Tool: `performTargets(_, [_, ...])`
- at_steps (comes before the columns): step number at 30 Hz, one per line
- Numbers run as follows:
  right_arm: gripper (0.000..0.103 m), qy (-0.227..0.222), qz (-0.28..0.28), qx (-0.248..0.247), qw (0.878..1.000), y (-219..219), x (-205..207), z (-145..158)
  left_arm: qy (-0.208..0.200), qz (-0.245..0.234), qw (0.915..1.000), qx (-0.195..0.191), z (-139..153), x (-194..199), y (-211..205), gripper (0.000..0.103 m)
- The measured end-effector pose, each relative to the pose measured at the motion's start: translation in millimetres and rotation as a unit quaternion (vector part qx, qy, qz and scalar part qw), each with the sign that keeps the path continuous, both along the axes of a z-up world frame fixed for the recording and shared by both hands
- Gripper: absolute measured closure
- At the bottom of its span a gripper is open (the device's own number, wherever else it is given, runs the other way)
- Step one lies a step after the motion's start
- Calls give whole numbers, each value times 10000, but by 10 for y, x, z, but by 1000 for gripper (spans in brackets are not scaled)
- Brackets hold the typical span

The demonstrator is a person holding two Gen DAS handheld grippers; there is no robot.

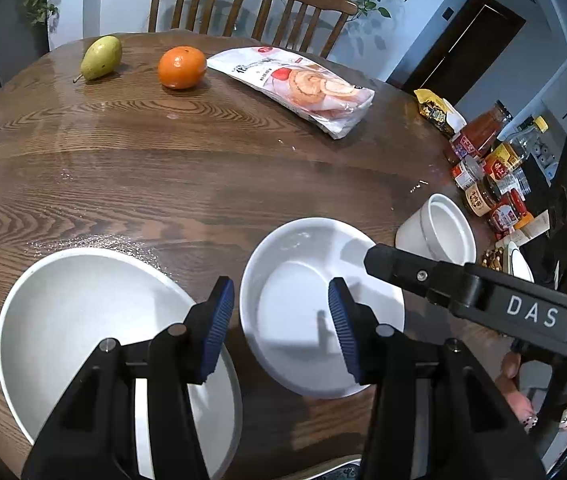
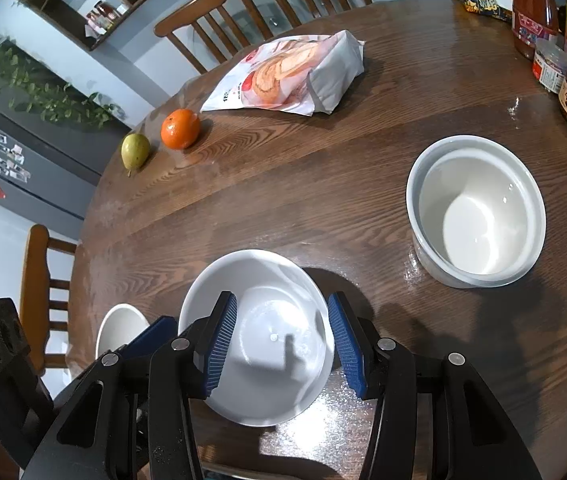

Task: Organize plates and bowls
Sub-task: 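Carry the medium bowl with both grippers over the large white bowl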

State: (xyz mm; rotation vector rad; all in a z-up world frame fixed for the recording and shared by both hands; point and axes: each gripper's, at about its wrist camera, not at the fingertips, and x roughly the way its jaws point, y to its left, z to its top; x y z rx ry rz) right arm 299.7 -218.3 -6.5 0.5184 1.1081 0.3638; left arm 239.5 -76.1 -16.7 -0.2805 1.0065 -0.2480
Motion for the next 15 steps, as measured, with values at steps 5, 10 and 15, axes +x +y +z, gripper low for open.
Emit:
performTargets(5, [52,-11,-20,-77,10000,23,-4,-3,5,-56,10000,25,-6,-10,-17,55])
performTargets(10, [52,-8,-29,-104,9999,34,-6,-2,17,-51,10000,11,0,-19,-20,55])
performTargets(15, [52,-41,-30,-215,9998,76,-6,-4,-20,-74,10000,59,2,-20,-24,53])
